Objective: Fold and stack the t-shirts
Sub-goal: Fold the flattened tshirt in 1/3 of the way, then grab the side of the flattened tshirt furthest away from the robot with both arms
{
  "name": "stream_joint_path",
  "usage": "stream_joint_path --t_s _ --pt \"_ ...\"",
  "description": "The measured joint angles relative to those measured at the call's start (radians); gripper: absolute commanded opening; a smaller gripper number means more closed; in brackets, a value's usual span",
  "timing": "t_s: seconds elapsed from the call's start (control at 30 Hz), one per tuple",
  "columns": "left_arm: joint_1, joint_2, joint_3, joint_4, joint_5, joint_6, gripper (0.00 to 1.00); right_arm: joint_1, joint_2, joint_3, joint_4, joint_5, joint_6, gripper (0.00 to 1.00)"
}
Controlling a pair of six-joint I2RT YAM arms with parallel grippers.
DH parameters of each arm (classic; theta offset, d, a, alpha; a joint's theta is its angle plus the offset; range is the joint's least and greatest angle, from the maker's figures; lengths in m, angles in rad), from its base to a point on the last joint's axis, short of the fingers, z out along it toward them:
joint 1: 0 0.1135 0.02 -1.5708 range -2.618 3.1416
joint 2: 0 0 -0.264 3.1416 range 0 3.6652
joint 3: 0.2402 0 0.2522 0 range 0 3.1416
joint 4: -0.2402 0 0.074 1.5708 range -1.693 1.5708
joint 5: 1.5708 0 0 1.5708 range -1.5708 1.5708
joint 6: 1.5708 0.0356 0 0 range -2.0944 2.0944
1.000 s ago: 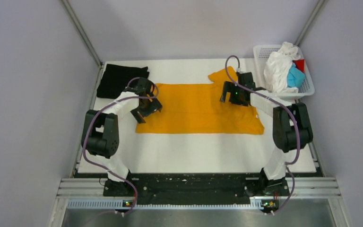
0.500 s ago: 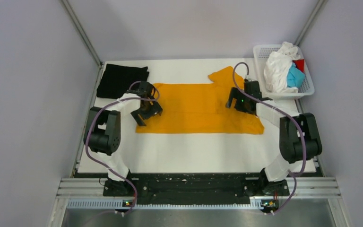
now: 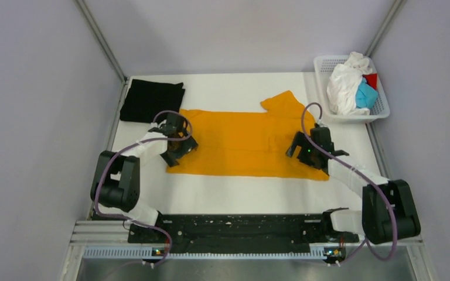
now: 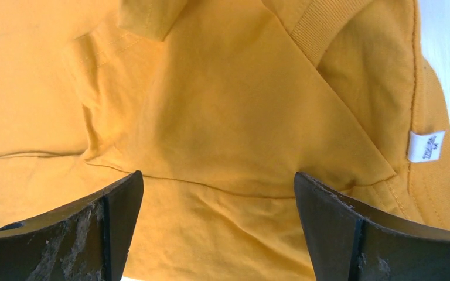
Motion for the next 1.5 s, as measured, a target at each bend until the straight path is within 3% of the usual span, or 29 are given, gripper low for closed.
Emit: stream_joint_path --t_s 0.2,0.37,0.5,0.63,0.83,1.0,1.13,1.33,1.5 --pt "0.0 -0.174 -0.163 -0.055 0.027 -0.063 0.99 0.0 -0.195 -0.05 -0.288 0.0 0.078 0.99" --pt "-0.002 -0.274 -0.237 -0.143 0.064 -0.11 0.99 0.0 -0.225 -0.046 -0.438 -0.012 0.105 0.99" --pt "-0.004 -0.283 -0.222 -0.246 0.079 -0.11 0.99 0.0 -0.225 -0.012 -0.464 -0.052 0.056 0.99" --pt "-0.005 -0.27 -0.055 -0.319 0.041 -0.079 0.99 0.001 -0.225 0.064 -0.427 -0.105 -0.008 0.99" --pt "0.017 -0.14 0.215 -0.27 -0.062 -0.028 0.99 0.002 -0.188 0.082 -0.22 -0.188 -0.02 0.99" --pt "0.073 0.053 0.356 -0.23 -0.098 0.017 0.97 0.002 0.001 0.101 -0.055 -0.174 -0.01 0.99" --pt "0.121 0.214 0.474 -0.226 -0.096 0.072 0.91 0.002 0.167 0.214 -0.019 -0.108 -0.008 0.99" --pt "0.156 0.355 0.588 -0.223 -0.098 0.142 0.78 0.002 0.264 0.414 0.041 -0.028 -0.029 0.99" --pt "0.162 0.43 0.607 -0.22 -0.073 0.19 0.53 0.002 0.295 0.509 0.072 0.012 -0.069 0.99"
